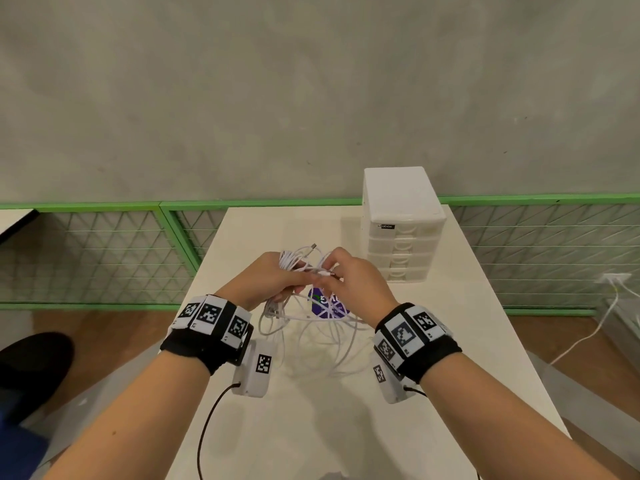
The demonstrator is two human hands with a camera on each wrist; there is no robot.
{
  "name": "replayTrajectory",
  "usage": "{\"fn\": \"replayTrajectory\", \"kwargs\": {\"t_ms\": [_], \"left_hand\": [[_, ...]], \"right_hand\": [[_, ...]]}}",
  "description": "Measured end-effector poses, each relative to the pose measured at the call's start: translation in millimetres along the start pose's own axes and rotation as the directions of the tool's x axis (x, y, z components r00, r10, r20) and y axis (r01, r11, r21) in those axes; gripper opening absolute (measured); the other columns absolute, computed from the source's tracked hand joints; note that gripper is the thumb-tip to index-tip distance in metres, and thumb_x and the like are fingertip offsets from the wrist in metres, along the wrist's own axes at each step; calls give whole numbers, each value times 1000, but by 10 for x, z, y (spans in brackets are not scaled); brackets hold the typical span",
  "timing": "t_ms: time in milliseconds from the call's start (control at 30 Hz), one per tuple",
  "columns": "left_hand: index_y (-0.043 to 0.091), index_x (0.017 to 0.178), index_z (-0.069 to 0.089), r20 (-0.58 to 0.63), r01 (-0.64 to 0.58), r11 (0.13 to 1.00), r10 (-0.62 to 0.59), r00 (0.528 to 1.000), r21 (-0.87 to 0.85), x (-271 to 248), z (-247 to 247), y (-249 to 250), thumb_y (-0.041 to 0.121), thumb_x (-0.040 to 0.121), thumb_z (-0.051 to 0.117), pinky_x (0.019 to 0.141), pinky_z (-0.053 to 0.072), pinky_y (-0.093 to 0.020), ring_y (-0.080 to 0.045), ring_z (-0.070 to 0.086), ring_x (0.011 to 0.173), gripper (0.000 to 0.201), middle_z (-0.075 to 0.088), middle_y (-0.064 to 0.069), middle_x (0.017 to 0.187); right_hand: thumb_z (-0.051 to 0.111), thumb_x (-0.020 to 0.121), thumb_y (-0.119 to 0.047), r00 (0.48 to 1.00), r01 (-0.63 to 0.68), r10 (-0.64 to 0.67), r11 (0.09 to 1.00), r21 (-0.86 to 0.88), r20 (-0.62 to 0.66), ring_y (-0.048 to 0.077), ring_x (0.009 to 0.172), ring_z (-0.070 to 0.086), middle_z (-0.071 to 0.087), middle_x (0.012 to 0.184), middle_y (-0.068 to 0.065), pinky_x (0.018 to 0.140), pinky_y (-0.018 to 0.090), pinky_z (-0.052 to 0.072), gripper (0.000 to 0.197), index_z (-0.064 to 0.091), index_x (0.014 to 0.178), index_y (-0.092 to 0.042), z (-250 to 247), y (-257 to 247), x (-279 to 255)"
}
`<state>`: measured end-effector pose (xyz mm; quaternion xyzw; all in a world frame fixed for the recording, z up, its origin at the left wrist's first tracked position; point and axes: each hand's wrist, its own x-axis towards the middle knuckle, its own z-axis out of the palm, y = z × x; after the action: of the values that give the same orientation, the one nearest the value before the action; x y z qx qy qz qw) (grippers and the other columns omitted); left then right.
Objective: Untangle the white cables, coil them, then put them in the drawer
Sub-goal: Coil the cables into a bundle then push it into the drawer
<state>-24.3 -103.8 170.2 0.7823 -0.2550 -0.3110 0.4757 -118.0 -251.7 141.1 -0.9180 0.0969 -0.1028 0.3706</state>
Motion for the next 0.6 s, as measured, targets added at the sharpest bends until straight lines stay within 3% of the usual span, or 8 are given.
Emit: {"fn": "replayTrajectory", "kwargs": {"t_ms": [100, 233, 333, 400, 500, 600], "left_hand": [[5, 69, 59, -8, -3, 1000, 3, 1000, -5, 7, -21, 32, 15, 82, 72, 37, 24, -21, -14, 32, 37, 21, 50, -6, 53], [5, 73, 59, -110, 6, 993, -19, 994, -120, 28, -126, 43, 15, 82, 73, 36, 23, -20, -12, 32, 35, 19, 49, -4, 53], [6, 72, 59, -105, -15, 984, -4, 994, -178, 11, -230, 50, 13, 85, 68, 36, 22, -19, -11, 29, 34, 17, 45, -3, 52], [5, 77, 58, -89, -20, 981, 3, 996, -193, -9, -281, 66, 12, 87, 66, 35, 21, -18, -10, 27, 33, 15, 42, -2, 53], [6, 77, 59, -71, -34, 974, 18, 997, -224, -39, -330, 96, 11, 86, 66, 36, 18, -17, -10, 25, 33, 12, 39, -3, 54], [13, 64, 60, -16, -75, 966, 73, 997, -248, -67, -351, 149, 16, 74, 71, 40, 16, -20, -11, 25, 34, 15, 38, -1, 50]], "right_hand": [[64, 85, -29, 999, -14, 19, 995, 103, -49, 3, 46, 53, 73, 74, 0, 56, 27, 44, 16, 48, 89, -25, 1, -15, 24], [50, 94, -18, 997, 80, -75, 935, 346, -27, 19, 56, 61, 68, 82, -6, 56, 24, 47, 26, 50, 119, -26, -41, 13, 17], [43, 97, -18, 959, 137, -29, 918, 372, -282, 11, 57, 54, 63, 73, -4, 55, 21, 46, 25, 53, 119, -26, -127, 90, 45], [44, 96, -16, 919, 66, 64, 948, 312, -388, 4, 61, 52, 61, 73, -4, 61, 17, 42, 22, 58, 111, -24, -169, 199, 119], [43, 95, -9, 971, -135, 166, 975, 176, -172, 13, 82, 59, 67, 97, 1, 75, 23, 43, 26, 64, 108, -18, -113, 364, 216], [41, 94, -2, 993, -113, 117, 986, 123, -33, 20, 100, 60, 66, 111, 4, 80, 19, 40, 30, 68, 102, -12, 21, 413, 220]]}}
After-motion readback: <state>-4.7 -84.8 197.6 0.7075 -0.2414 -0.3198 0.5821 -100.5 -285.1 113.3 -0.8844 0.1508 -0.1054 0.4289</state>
